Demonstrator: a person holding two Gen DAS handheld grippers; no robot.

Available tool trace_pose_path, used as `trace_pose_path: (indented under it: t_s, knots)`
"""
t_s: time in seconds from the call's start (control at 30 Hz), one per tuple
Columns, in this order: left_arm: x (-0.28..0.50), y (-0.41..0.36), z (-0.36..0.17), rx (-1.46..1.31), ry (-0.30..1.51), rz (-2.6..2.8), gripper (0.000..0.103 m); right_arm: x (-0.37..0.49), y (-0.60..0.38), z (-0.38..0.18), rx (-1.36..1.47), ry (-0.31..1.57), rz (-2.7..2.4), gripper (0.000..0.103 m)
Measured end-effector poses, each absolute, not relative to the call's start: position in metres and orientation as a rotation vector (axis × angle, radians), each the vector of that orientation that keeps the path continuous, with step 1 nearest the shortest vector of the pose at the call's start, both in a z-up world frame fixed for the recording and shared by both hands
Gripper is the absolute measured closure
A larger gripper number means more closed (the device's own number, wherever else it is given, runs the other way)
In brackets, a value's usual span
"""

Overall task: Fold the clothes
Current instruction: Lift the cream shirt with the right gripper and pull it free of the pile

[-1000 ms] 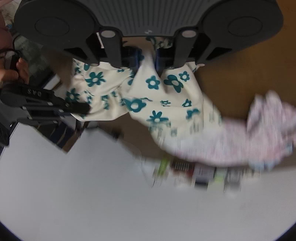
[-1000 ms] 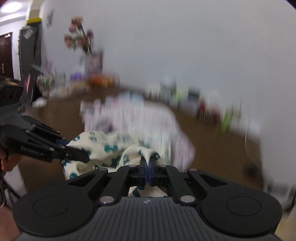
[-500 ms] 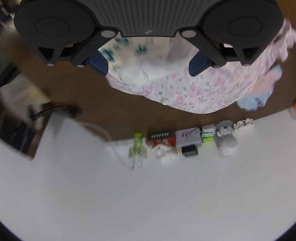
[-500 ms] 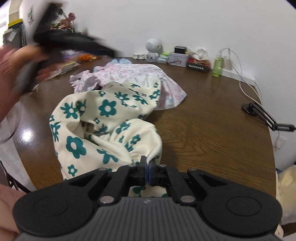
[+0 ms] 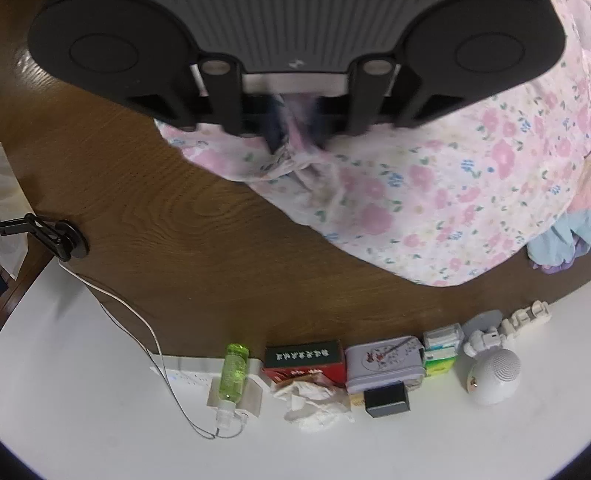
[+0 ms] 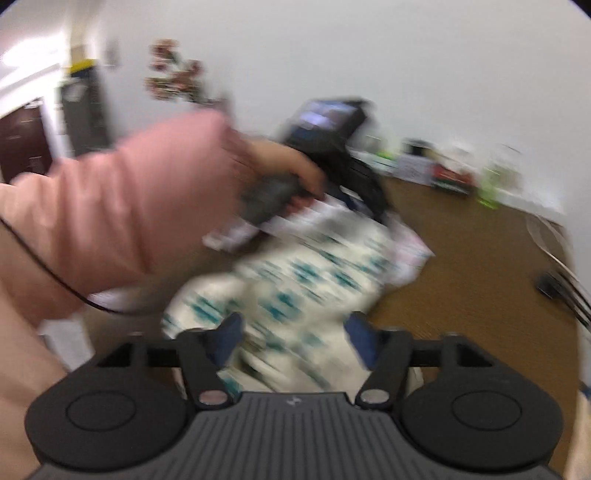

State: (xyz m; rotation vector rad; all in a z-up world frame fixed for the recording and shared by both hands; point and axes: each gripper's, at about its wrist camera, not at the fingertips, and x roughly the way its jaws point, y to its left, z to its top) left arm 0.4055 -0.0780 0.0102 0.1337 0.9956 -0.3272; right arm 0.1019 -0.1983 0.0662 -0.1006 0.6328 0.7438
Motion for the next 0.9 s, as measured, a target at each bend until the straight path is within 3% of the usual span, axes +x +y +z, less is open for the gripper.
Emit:
trace_pose_path:
  t_s: [0.2,0.27,0.3,0.33,0.57,0.8,0.9]
  knots:
    - [0.399,-0.033,0.024,0.076,0.887,-0.316,0.100,0.149,-0.120,0.035,-0.230,0.835,0.851,0.016]
    - [0.397,-0.004,0.034,0.053,0.844,-0.283,0.100,0.159,-0.108,0.018,-0.281,0.890,0.815,0.036]
    - [0.395,0.013,0.039,0.038,0.821,-0.265,0.100,0.160,-0.112,0.018,-0.277,0.887,0.797,0.068]
    - [0.393,0.031,0.045,0.021,0.797,-0.244,0.100,0.160,-0.116,0.018,-0.271,0.880,0.779,0.081]
    - [0.391,0.149,0.076,0.030,0.650,0.045,0.101,0.162,-0.146,0.023,-0.226,0.830,0.653,0.087]
    - [0.401,0.205,0.029,0.063,0.780,0.219,0.098,0.167,-0.147,0.029,-0.231,0.800,0.605,0.087]
    - [0.390,0.209,0.029,0.005,0.778,0.225,0.076,0.166,-0.138,0.032,-0.259,0.797,0.619,0.087]
